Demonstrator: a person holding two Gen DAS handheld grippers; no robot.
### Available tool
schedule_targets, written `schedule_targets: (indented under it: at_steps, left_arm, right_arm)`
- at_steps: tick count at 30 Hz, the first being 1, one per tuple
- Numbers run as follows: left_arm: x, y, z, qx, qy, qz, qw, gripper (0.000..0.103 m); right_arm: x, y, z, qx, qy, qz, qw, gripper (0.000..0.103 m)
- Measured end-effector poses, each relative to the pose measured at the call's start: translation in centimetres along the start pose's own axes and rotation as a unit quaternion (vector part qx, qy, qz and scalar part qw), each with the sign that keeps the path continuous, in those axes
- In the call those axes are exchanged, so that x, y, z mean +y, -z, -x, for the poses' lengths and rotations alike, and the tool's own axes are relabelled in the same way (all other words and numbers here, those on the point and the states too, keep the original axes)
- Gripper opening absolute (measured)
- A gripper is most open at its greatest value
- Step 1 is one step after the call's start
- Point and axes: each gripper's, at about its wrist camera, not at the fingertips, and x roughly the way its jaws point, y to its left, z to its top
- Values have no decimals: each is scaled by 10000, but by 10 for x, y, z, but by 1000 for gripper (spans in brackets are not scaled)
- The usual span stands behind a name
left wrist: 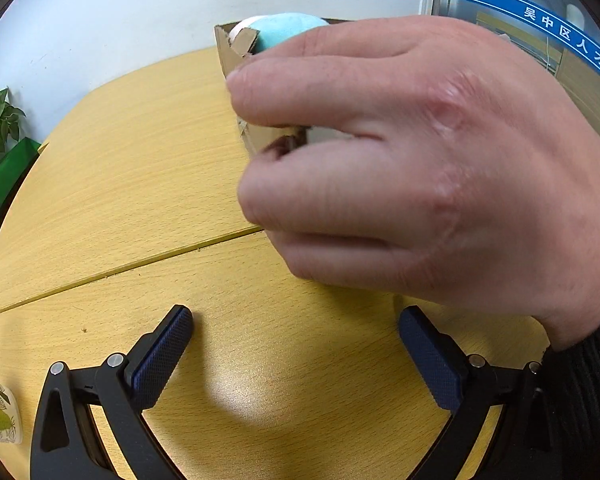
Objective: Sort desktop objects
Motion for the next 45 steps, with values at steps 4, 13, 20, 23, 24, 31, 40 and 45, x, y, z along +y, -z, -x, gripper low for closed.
schedule_targets:
  at_steps: [4,13,20,23,24,31,40,45]
  left_arm:
    - [0,0,0,-1,0,1,10000,103]
    - [0,0,0,0,0,0,10000,103]
    - [0,0,0,-1,-2,-1,10000,103]
    - [0,0,0,-1,-1,-1,10000,103]
    - [0,0,0,-1,-1,-1,10000,103]
    - [0,0,-1,0,-1,-4,10000,103]
    - [0,-1,-1,1,0,-5,10000,103]
    - [1,-1,-2,2,1,-4,10000,103]
  right_arm:
    - [-1,0,1,1,-5,-13,10000,103]
    - [-1,-1,0,2,-1,-18,10000,103]
    - [-1,-1,0,2,4,-22,10000,103]
    - [-1,-1,0,1,8,-23,10000,103]
    - [-1,-1,0,0,9,-25,10000,103]
    - [-2,-2,-2,1,10,-31,10000,103]
    - [-5,-3,-3,0,17,-31,10000,103]
    - [-7,-5,-5,-1,21,-33,10000,103]
